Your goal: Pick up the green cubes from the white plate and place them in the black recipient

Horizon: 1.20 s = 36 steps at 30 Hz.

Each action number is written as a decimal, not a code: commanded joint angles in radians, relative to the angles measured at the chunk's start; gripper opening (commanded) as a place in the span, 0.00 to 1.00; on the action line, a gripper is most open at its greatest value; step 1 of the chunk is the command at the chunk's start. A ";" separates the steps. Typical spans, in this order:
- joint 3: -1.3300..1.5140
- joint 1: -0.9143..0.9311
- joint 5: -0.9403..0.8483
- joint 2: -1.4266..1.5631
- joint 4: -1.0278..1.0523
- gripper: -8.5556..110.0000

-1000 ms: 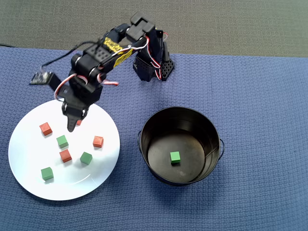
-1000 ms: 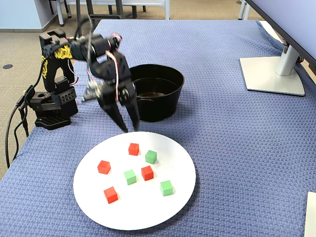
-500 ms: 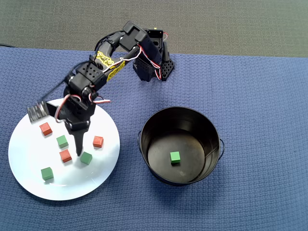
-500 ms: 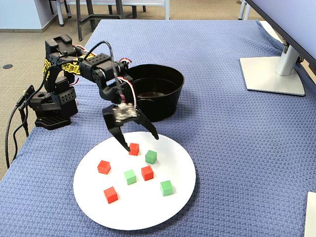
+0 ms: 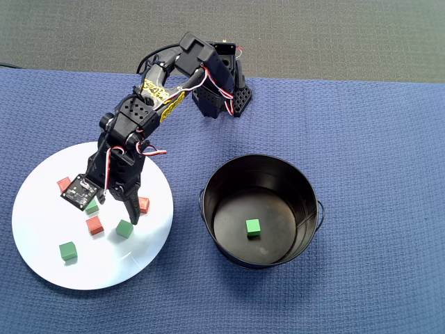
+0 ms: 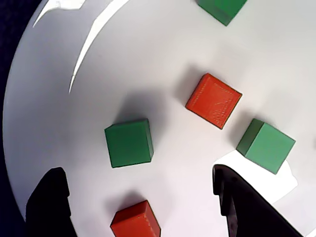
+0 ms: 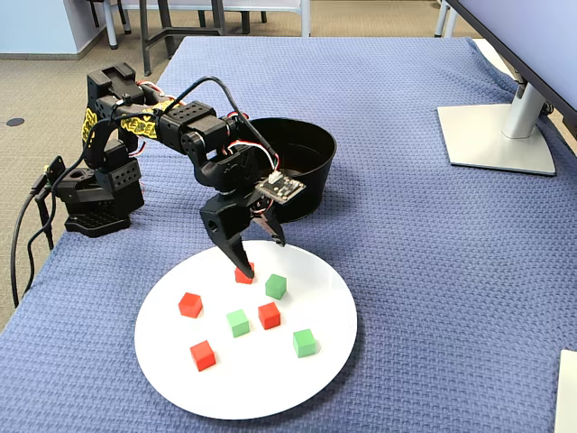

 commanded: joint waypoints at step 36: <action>0.126 -0.066 -0.135 -0.067 -0.268 0.35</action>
